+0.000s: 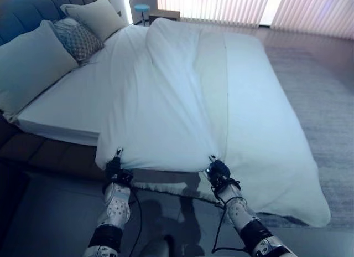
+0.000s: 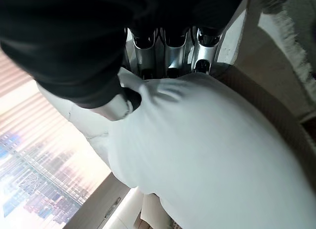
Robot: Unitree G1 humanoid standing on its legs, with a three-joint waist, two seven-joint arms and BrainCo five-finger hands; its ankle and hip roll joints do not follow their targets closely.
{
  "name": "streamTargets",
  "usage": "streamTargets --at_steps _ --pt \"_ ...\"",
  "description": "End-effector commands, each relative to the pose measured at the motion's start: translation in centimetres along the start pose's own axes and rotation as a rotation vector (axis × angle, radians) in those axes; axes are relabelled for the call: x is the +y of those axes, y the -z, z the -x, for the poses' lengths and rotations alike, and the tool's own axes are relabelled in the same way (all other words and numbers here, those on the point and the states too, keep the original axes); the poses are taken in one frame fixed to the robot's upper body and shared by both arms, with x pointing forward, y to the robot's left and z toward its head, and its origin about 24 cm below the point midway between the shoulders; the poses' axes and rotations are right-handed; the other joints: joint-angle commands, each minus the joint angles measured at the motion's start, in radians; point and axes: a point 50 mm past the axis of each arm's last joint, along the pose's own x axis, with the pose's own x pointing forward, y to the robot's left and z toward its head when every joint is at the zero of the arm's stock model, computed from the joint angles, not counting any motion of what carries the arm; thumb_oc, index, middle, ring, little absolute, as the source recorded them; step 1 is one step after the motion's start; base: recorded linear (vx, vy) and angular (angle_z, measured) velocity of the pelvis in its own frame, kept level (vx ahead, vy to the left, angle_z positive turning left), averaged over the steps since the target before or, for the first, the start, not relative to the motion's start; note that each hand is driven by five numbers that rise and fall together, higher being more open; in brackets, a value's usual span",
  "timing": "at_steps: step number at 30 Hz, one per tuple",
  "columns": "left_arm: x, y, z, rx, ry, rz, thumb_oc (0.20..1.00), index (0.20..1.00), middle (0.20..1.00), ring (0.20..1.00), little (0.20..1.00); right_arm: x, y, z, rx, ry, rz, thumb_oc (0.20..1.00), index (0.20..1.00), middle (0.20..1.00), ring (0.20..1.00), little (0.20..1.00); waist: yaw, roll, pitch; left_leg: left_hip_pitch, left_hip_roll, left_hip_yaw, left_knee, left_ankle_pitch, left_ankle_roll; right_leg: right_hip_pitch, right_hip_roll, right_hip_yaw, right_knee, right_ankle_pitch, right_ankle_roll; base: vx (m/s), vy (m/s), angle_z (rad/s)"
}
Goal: Make the bed
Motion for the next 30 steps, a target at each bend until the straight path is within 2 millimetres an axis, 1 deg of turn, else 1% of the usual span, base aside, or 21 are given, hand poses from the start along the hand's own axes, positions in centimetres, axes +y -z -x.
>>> streamTargets --at_steps 1,2,4,5,8,10,11,12,13,15,16,17,18,20,21,22,24,25,26,27,30 --pt "1.8 -4.2 0.3 -0.2 -0.016 -0.056 0.2 0.2 0.2 0.2 0.2 -4.7 -1.5 1.5 -0.076 0.12 0.019 0.2 0.2 0.2 0.2 0.2 -0.009 -0.004 -0.034 0.019 0.065 -0.065 -0.089 0.03 0.042 -0.01 -0.028 0.046 -0.09 0.087 0.121 0.05 0.501 0.23" --pt "2.0 -4.3 0.3 -0.206 -0.028 -0.046 0.2 0.2 0.2 0.2 0.2 -5.4 -1.5 1.7 -0.07 0.144 0.016 0.2 0.2 0.2 0.2 0.2 -0.025 0.01 -0.048 0.055 0.152 -0.119 -0.128 0.085 0.017 -0.008 -0.064 0.054 -0.086 0.094 0.137 0.05 0.398 0.19" --pt "2.1 -4.3 0.2 -0.207 -0.032 -0.044 0.2 0.2 0.2 0.2 0.2 -5.6 -1.7 1.8 -0.072 0.149 0.015 0.2 0.2 0.2 0.2 0.2 -0.034 0.018 -0.055 0.068 0.188 -0.136 -0.164 0.131 0.003 -0.007 -0.076 0.054 -0.083 0.097 0.143 0.06 0.498 0.24" --pt "2.1 -4.2 0.1 -0.198 -0.042 -0.036 0.2 0.2 0.2 0.2 0.2 -6.3 -2.1 2.0 -0.082 0.167 0.013 0.2 0.2 0.2 0.2 0.2 -0.05 0.036 -0.071 0.082 0.263 -0.143 -0.22 0.199 -0.026 -0.002 -0.117 0.059 -0.071 0.1 0.167 0.11 0.75 0.39" --pt "1.8 -4.2 -0.1 -0.196 -0.033 -0.036 0.2 0.2 0.2 0.2 0.2 -6.7 -2.7 2.1 -0.099 0.182 0.006 0.2 0.2 0.2 0.2 0.2 -0.057 0.052 -0.078 0.095 0.289 -0.162 -0.241 0.208 -0.064 -0.005 -0.156 0.07 -0.056 0.113 0.19 0.06 0.496 0.3" --pt "1.1 -4.3 -0.4 -0.201 -0.007 -0.049 0.2 0.2 0.2 0.2 0.2 -6.6 -3.3 2.1 -0.123 0.183 0.005 0.2 0.2 0.2 0.2 0.2 -0.059 0.058 -0.074 0.078 0.244 -0.204 -0.166 0.113 -0.082 -0.013 -0.228 0.093 -0.037 0.158 0.217 0.06 0.834 0.07" --pt "1.1 -3.9 -0.3 -0.186 0.001 -0.046 0.2 0.2 0.2 0.2 0.2 -6.8 -3.1 2.2 -0.114 0.188 0.017 0.2 0.2 0.2 0.2 0.2 -0.061 0.032 -0.069 0.076 0.183 -0.149 -0.093 -0.058 -0.068 -0.009 -0.325 0.103 -0.043 0.28 0.252 0.06 0.727 0.12" --pt "1.0 -3.9 -0.3 -0.186 0.001 -0.046 0.2 0.2 0.2 0.2 0.2 -6.8 -3.1 2.2 -0.114 0.188 0.016 0.2 0.2 0.2 0.2 0.2 -0.061 0.029 -0.071 0.073 0.178 -0.149 -0.092 -0.056 -0.066 -0.012 -0.33 0.103 -0.045 0.283 0.254 0.07 0.81 -0.08" --pt "0.9 -3.8 -0.3 -0.186 0.008 -0.054 0.2 0.2 0.2 0.2 0.2 -7.1 -3.1 2.5 -0.115 0.202 0.029 0.2 0.2 0.2 0.2 0.2 -0.06 0.014 -0.071 0.071 0.139 -0.121 -0.084 -0.086 -0.047 -0.022 -0.381 0.094 -0.044 0.381 0.261 0.01 0.543 -0.14" --pt "0.7 -3.9 -0.3 -0.185 0.017 -0.072 0.2 0.2 0.2 0.2 0.2 -6.9 -3.4 2.4 -0.141 0.214 0.008 0.2 0.2 0.2 0.2 0.2 -0.062 0.018 -0.06 0.071 0.095 -0.074 -0.1 -0.088 -0.006 -0.077 -0.421 0.064 0.006 0.423 0.227 -0.02 0.913 -0.04" --pt "0.9 -4.0 -0.3 -0.193 -0.003 -0.082 0.2 0.2 0.2 0.2 0.2 -6.8 -3.3 2.2 -0.148 0.224 -0.025 0.2 0.2 0.2 0.2 0.2 -0.071 0.054 -0.057 0.091 0.073 -0.045 -0.158 -0.055 0.015 -0.108 -0.38 0.041 0.111 0.343 0.193 -0.02 0.786 0.04" --pt "0.9 -4.0 -0.3 -0.193 -0.003 -0.082 0.2 0.2 0.2 0.2 0.2 -6.8 -3.3 2.2 -0.148 0.224 -0.024 0.2 0.2 0.2 0.2 0.2 -0.071 0.054 -0.056 0.093 0.073 -0.045 -0.16 -0.054 0.014 -0.11 -0.38 0.042 0.115 0.34 0.193 0.01 0.903 -0.01" --pt "0.5 -4.0 -0.3 -0.196 0.014 -0.078 0.2 0.2 0.2 0.2 0.2 -6.2 -2.9 2.0 -0.141 0.194 -0.02 0.2 0.2 0.2 0.2 0.2 -0.074 0.065 -0.055 0.125 0.049 -0.033 -0.236 -0.019 0.029 -0.116 -0.291 0.012 0.192 0.229 0.163 0.02 0.385 0.12" --pt "0.6 -4.0 -0.3 -0.198 0.008 -0.069 0.2 0.2 0.2 0.2 0.2 -5.8 -2.6 1.9 -0.133 0.179 -0.019 0.2 0.2 0.2 0.2 0.2 -0.071 0.066 -0.055 0.137 0.037 -0.027 -0.258 -0.009 0.037 -0.117 -0.248 -0.014 0.216 0.18 0.15 0.03 0.48 0.07" --pt "1.0 -3.8 -0.1 -0.188 -0.001 -0.071 0.2 0.2 0.2 0.2 0.2 -5.6 -2.1 1.9 -0.115 0.166 -0.008 0.2 0.2 0.2 0.2 0.2 -0.067 0.061 -0.05 0.163 0.011 -0.017 -0.291 0.002 0.044 -0.126 -0.145 -0.027 0.239 0.094 0.128 0.03 0.498 -0.06" --pt "1.3 -3.6 0.0 -0.175 -0.014 -0.074 0.2 0.2 0.2 0.2 0.2 -5.6 -1.8 1.9 -0.105 0.165 -0.005 0.2 0.2 0.2 0.2 0.2 -0.064 0.054 -0.048 0.169 -0.007 -0.012 -0.302 0.012 0.044 -0.124 -0.096 -0.025 0.227 0.067 0.122 0.02 0.394 -0.18" --pt "1.6 -3.3 0.1 -0.165 -0.027 -0.081 0.2 0.2 0.2 0.2 0.2 -5.6 -1.5 2.0 -0.094 0.165 -0.008 0.2 0.2 0.2 0.2 0.2 -0.062 0.046 -0.047 0.178 -0.022 -0.012 -0.316 0.017 0.045 -0.126 -0.048 -0.014 0.214 0.051 0.116 0.02 0.178 -0.18" --pt "2.1 -2.6 0.2 -0.138 -0.05 -0.081 0.2 0.2 0.2 0.2 0.2 -5.7 -1.0 2.1 -0.081 0.176 -0.018 0.2 0.2 0.2 0.2 0.2 -0.062 0.03 -0.052 0.194 -0.049 -0.007 -0.339 0.028 0.043 -0.114 0.014 0.002 0.16 0.046 0.115 0.02 0.103 0.04" --pt "2.1 -2.6 0.2 -0.138 -0.05 -0.081 0.2 0.2 0.2 0.2 0.2 -5.7 -1.0 2.1 -0.081 0.176 -0.018 0.2 0.2 0.2 0.2 0.2 -0.062 0.03 -0.051 0.196 -0.049 -0.007 -0.34 0.028 0.043 -0.112 0.014 0.002 0.158 0.047 0.115 0.04 0.16 0.01" --pt "2.5 -1.9 0.4 -0.112 -0.067 -0.077 0.2 0.2 0.2 0.2 0.2 -6.0 -1.0 2.2 -0.088 0.191 -0.013 0.2 0.2 0.2 0.2 0.2 -0.071 0.014 -0.058 0.194 -0.075 -0.009 -0.348 0.034 0.046 -0.095 0.077 0.059 0.05 0.053 0.097 0.02 0.056 -0.03" --pt "2.9 -0.7 0.6 -0.065 -0.08 -0.081 0.2 0.2 0.2 0.2 0.2 -6.5 -1.0 2.5 -0.094 0.214 -0.007 0.2 0.2 0.2 0.2 0.2 -0.09 0.017 -0.067 0.189 -0.088 -0.026 -0.337 0.03 0.053 -0.089 0.101 0.134 0.003 0.07 0.095 0.06 0.063 0.32"
